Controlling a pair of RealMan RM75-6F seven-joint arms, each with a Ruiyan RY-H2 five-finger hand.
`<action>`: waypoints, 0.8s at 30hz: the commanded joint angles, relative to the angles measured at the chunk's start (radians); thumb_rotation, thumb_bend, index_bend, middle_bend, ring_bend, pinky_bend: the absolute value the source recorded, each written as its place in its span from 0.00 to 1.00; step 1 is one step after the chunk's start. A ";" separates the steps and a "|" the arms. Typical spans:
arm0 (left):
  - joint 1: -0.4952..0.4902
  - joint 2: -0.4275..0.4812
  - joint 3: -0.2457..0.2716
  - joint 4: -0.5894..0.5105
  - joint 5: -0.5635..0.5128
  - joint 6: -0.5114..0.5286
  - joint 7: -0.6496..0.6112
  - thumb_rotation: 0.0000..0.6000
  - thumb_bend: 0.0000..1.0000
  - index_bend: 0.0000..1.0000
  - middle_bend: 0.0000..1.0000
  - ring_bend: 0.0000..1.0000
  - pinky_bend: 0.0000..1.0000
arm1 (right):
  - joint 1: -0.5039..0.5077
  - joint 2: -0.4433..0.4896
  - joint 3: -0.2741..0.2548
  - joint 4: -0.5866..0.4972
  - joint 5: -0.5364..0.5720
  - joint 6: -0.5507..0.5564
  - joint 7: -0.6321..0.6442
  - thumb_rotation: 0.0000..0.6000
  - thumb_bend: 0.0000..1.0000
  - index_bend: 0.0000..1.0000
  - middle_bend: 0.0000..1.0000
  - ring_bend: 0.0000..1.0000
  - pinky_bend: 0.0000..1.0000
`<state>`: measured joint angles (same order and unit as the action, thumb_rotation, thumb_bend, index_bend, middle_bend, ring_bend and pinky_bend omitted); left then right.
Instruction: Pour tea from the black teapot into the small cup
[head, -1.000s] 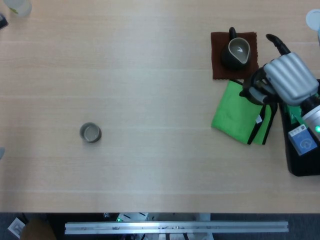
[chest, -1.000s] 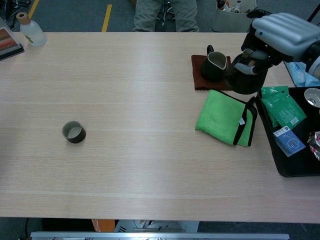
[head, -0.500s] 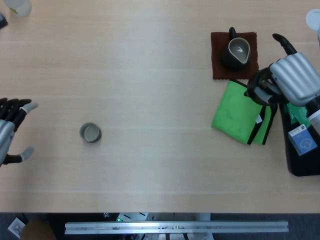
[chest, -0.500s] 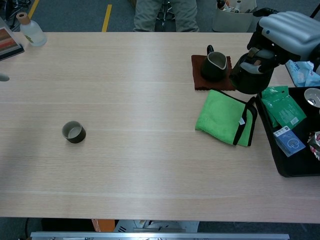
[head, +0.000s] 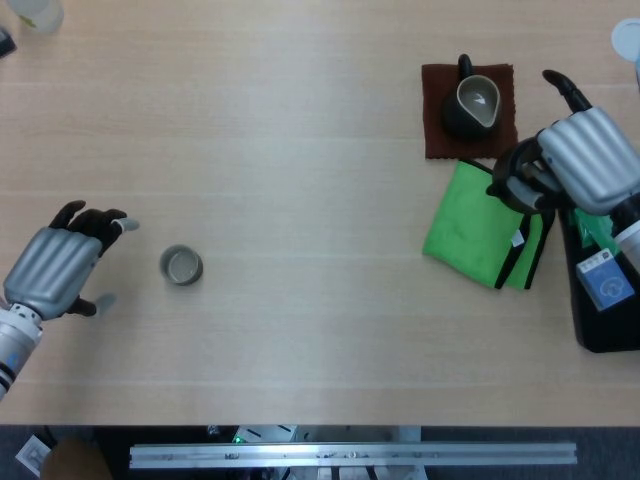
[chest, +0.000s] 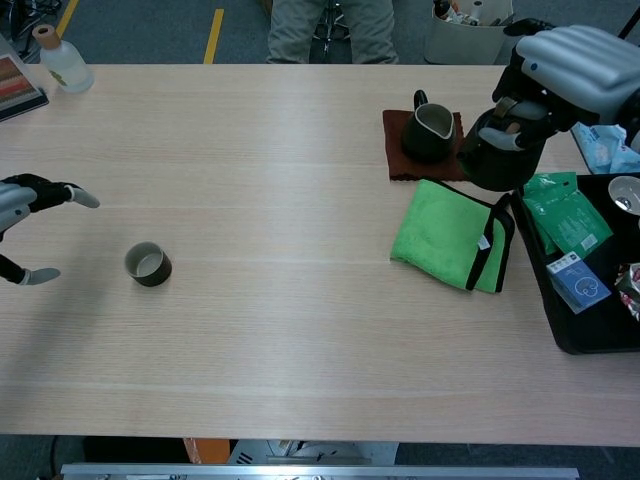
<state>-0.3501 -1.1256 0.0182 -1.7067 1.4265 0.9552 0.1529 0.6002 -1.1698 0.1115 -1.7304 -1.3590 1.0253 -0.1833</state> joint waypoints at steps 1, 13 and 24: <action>-0.017 -0.050 -0.005 0.037 -0.050 -0.029 0.029 1.00 0.23 0.17 0.14 0.15 0.07 | 0.000 0.000 0.000 0.000 0.000 -0.001 -0.001 0.91 0.29 1.00 0.91 0.87 0.01; -0.048 -0.166 -0.007 0.107 -0.124 -0.052 0.095 1.00 0.23 0.18 0.12 0.14 0.07 | 0.001 -0.003 -0.003 0.005 0.002 -0.011 0.003 0.91 0.29 1.00 0.91 0.87 0.01; -0.073 -0.245 -0.002 0.147 -0.152 -0.054 0.134 1.00 0.23 0.19 0.12 0.14 0.07 | -0.002 0.003 -0.006 0.010 0.001 -0.015 0.010 0.91 0.29 1.00 0.91 0.87 0.01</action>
<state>-0.4206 -1.3635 0.0157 -1.5659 1.2751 0.8980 0.2832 0.5985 -1.1673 0.1057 -1.7203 -1.3580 1.0099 -0.1731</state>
